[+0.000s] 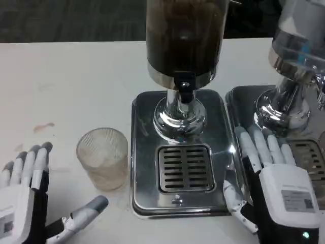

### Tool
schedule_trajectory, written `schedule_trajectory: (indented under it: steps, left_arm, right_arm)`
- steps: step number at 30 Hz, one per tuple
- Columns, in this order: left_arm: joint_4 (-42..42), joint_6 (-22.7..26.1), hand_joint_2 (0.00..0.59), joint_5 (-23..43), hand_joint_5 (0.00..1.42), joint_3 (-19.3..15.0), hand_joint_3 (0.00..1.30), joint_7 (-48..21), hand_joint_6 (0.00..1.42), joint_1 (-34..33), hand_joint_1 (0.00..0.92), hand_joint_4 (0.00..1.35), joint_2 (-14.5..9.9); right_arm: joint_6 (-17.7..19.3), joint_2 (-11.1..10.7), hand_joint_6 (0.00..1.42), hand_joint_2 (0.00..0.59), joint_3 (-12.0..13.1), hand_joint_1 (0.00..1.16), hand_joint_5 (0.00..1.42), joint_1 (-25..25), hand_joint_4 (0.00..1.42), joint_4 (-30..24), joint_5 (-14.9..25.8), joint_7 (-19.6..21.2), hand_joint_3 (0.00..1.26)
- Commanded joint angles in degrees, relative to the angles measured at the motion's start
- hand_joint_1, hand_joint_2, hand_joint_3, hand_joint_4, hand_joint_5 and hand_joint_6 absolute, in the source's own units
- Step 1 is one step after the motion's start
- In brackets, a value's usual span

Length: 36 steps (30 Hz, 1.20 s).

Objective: Grasp the cup under the faucet to collect the drink, then remove the cup.

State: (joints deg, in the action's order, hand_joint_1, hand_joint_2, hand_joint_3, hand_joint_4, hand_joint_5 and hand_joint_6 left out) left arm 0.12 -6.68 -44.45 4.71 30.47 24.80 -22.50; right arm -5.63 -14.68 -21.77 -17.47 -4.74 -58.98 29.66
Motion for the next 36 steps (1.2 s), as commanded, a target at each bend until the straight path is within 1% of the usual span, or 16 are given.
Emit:
schedule_trajectory:
  steps: [1, 5, 9, 13, 16, 19, 24, 29, 34, 36]
  left_arm:
    - [1.0, -2.6, 0.033, 2.4, 0.00, -1.7, 0.00, 0.7, 0.00, -1.0, 0.000, 0.00, -0.5]
    - [1.4, -3.9, 0.034, 3.1, 0.00, -2.5, 0.00, 0.5, 0.00, -1.6, 0.000, 0.00, -0.5]
    - [1.4, -5.3, 0.030, 4.8, 0.00, -3.2, 0.00, 0.0, 0.00, -2.5, 0.000, 0.00, -0.7]
    - [7.8, -11.1, 0.024, 8.1, 0.00, -3.7, 0.00, 0.5, 0.00, -6.7, 0.000, 0.00, -1.8]
    - [14.6, -16.2, 0.022, 10.4, 0.00, -3.4, 0.00, 0.8, 0.00, -10.2, 0.000, 0.00, -1.7]
    - [20.5, -21.1, 0.002, 12.5, 0.00, -3.1, 0.00, 0.7, 0.00, -13.2, 0.000, 0.00, -1.4]
    - [28.9, -28.1, 0.000, 14.1, 0.00, -1.2, 0.00, -1.7, 0.00, -18.5, 0.000, 0.00, -2.2]
    - [37.0, -32.5, 0.000, 14.9, 0.00, 0.2, 0.00, -2.7, 0.00, -23.7, 0.000, 0.00, -1.7]
    - [43.8, -34.9, 0.000, 15.7, 0.00, 1.3, 0.00, -2.5, 0.00, -27.3, 0.000, 0.00, -0.9]
    - [45.7, -35.8, 0.000, 16.2, 0.00, 1.5, 0.00, -2.5, 0.00, -28.4, 0.021, 0.00, -0.3]
  right_arm:
    - [-0.4, -0.3, 0.00, 0.552, -0.2, 0.14, 0.00, 1.0, 0.00, -0.3, -0.5, -0.9, 0.05]
    - [-1.0, -0.1, 0.00, 0.551, -0.7, 0.14, 0.00, 0.8, 0.00, -1.0, -1.4, -1.3, 0.05]
    - [-1.7, 0.0, 0.00, 0.550, -0.6, 0.15, 0.00, 0.0, 0.00, -1.9, -1.6, -1.5, 0.05]
    - [-2.1, -0.1, 0.00, 0.549, -0.6, 0.15, 0.00, -0.4, 0.00, -2.7, -1.5, -1.9, 0.05]
    - [-2.1, -0.4, 0.00, 0.549, -0.4, 0.15, 0.00, -0.5, 0.00, -3.1, -1.5, -2.4, 0.05]
    - [-2.1, -0.6, 0.00, 0.549, -0.3, 0.16, 0.00, -0.6, 0.00, -3.4, -1.7, -2.7, 0.05]
    - [-2.0, -1.0, 0.00, 0.549, -0.1, 0.16, 0.00, -0.4, 0.00, -3.6, -1.5, -3.3, 0.05]
    - [-2.0, -1.0, 0.00, 0.549, -0.5, 0.16, 0.00, 0.0, 0.00, -3.8, -1.7, -3.8, 0.05]
    - [-2.0, -0.8, 0.00, 0.549, -0.8, 0.16, 0.00, 0.0, 0.00, -3.8, -1.9, -3.9, 0.05]
    - [-2.1, -0.6, 0.00, 0.549, -0.9, 0.16, 0.00, -0.2, 0.00, -3.9, -1.9, -3.9, 0.05]
